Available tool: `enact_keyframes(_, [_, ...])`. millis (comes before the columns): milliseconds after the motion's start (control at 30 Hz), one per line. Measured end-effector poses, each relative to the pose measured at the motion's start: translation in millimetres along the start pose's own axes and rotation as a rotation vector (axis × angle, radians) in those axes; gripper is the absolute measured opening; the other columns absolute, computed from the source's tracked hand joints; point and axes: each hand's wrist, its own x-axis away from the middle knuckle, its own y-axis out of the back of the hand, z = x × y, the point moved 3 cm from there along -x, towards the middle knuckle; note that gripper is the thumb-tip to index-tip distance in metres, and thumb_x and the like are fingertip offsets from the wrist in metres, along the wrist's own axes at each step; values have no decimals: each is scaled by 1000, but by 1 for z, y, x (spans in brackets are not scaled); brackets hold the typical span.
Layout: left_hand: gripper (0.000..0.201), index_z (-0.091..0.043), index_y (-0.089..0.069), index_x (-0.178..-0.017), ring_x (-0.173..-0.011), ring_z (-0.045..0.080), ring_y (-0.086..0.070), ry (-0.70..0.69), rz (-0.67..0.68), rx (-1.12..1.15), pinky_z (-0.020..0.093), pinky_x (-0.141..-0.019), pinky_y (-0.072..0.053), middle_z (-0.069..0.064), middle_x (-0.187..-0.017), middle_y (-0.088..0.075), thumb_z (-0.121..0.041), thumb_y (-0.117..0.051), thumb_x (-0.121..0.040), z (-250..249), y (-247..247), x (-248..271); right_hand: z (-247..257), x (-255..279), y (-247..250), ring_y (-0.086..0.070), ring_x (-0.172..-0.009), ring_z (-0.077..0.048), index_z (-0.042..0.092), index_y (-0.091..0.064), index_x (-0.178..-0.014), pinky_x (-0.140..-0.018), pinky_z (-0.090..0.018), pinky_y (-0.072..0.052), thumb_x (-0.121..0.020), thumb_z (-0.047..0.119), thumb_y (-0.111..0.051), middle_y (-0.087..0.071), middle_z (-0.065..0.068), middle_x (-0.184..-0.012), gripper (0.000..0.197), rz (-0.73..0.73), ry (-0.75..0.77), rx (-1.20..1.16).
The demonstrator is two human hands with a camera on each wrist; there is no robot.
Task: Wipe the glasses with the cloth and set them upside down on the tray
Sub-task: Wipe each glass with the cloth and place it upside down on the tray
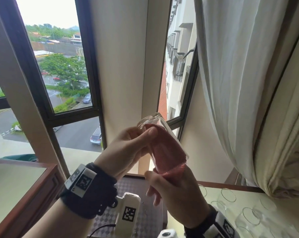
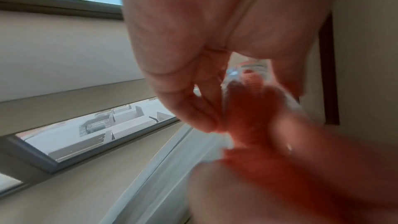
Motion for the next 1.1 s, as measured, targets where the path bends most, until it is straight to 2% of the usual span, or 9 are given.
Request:
enact_keyframes(167, [60, -8, -83, -89, -97, 34, -79, 122, -141, -459, 46, -98, -61, 15, -94, -82, -66, -83, -79, 1, -3, -3, -17, -8, 6, -55, -39, -16, 9, -67, -61, -44, -19, -50, -78, 20, -68, -60, -1, -49, 19, -128, 217, 917])
enact_keyframes(267, [55, 1, -79, -97, -97, 30, -76, 85, -30, -215, 36, -91, -63, 22, -102, -79, -51, -87, -81, 1, -1, -1, -12, -5, 0, -62, -50, -24, 12, -63, -91, -47, -26, -52, -81, 14, -63, -66, -9, -62, 10, -90, 108, 473])
enact_keyframes(367, [68, 5, -75, -112, -109, 40, -66, -13, 89, 73, 52, -103, -53, 33, -116, -67, -50, -92, -76, 4, 2, 3, 7, 0, -7, -61, -48, -23, 9, -67, -96, -42, -28, -49, -85, -3, -67, -64, -11, -62, 17, 147, -59, -323])
enact_keyframes(433, [73, 7, -72, -118, -114, 42, -62, -36, 112, 103, 59, -107, -49, 34, -121, -63, -49, -92, -76, 6, 2, 2, 11, 2, -9, -59, -46, -20, 6, -66, -96, -42, -29, -49, -84, -4, -67, -61, -10, -58, 15, 152, -98, -428])
enact_keyframes(567, [65, 6, -75, -107, -102, 31, -75, 94, -81, -86, 38, -95, -62, 23, -109, -76, -54, -83, -84, 8, 0, -4, -16, -8, 4, -54, -42, -6, 19, -57, -66, -47, -22, -52, -81, 8, -68, -55, 0, -48, 22, -165, 85, 453])
enact_keyframes(700, [61, -4, -82, -97, -103, 35, -78, 174, -175, -360, 47, -102, -60, 18, -101, -81, -64, -80, -83, 13, -3, -7, -21, -10, -4, -53, -40, -13, 17, -61, -60, -43, -19, -43, -70, 11, -73, -56, 4, -49, 16, -207, 256, 885])
enact_keyframes(833, [72, 11, -70, -113, -106, 36, -69, 74, -28, 8, 42, -99, -60, 29, -111, -70, -52, -87, -81, 14, -6, -1, -8, -2, -5, -63, -49, -17, 20, -70, -99, -43, -27, -50, -82, -4, -67, -68, -4, -62, 29, -92, -52, -48])
enact_keyframes(967, [104, 25, -44, -139, -129, 50, -45, 7, 58, 209, 73, -118, -29, 48, -138, -46, -48, -90, -80, 10, -11, 3, 15, 6, -12, -62, -48, -23, 3, -51, -137, -38, -23, -46, -86, 11, -66, -63, -26, -85, 54, 274, -22, -988])
enact_keyframes(1100, [85, 11, -49, -145, -143, 52, -41, -1, 107, 129, 66, -123, -30, 39, -150, -46, -47, -80, -91, 4, -9, 1, 13, -1, -7, -58, -40, -18, 9, -40, -145, -36, -21, -43, -96, 49, -52, -60, -19, -131, 64, 218, -75, -1095])
